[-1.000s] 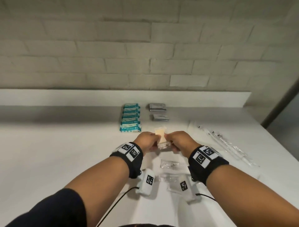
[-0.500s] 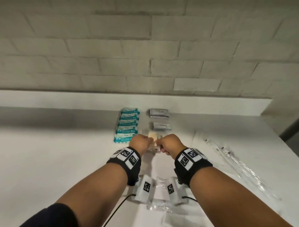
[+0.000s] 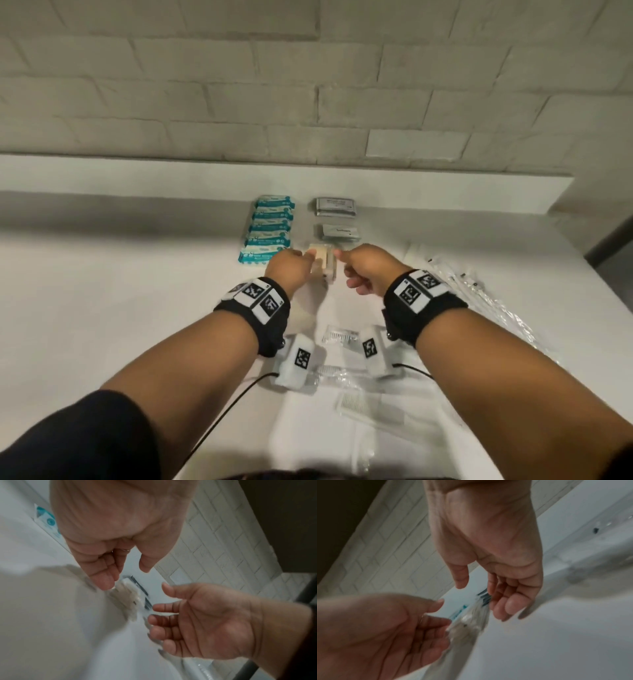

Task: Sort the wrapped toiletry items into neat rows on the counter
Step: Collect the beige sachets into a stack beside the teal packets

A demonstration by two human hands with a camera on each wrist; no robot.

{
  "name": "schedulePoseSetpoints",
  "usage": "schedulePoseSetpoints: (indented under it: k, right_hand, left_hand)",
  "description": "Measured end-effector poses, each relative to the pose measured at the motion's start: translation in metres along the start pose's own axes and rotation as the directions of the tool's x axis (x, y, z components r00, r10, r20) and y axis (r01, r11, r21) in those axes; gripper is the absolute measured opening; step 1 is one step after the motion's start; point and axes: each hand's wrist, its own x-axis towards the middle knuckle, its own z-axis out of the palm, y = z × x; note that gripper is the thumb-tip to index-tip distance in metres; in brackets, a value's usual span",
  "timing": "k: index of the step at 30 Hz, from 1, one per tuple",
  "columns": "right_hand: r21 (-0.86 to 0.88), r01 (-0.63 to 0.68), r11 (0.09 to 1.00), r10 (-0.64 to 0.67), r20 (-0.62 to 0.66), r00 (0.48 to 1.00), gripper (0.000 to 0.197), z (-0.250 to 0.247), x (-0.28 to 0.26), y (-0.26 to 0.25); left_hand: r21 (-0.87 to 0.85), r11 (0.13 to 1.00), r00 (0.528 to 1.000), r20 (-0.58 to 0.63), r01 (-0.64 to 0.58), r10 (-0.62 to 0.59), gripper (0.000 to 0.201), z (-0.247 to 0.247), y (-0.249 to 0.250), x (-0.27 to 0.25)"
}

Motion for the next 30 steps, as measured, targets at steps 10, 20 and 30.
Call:
schedulePoseSetpoints:
  k: [10,20,30]
  right_hand:
    - [-0.285,0.162,0.945,-0.201,-0.115,0.973,0.015,-0.032,-0.048,0.029]
    - [-0.227,0.269,0.936,-0.255,0.087,0.963,0.047,0.049,-0.049,-0.009]
    - [-0.343,0.256,0.904,-0.201,0.186,0.962,0.057,0.1,-0.015,-0.046]
  left_hand:
    - [-0.13,0.991,0.956,-0.285,0.027,-0.064,0.054,-0.052,-0.027,-0.016]
    - [-0.424,0.904,0.994,-0.072,0.045,-0.084,0.07,-0.073,-0.047,-0.013]
    - [-0.549,0.833,0.995,-0.031,0.062,-0.095,0.073,-0.077,-0.053,0.001]
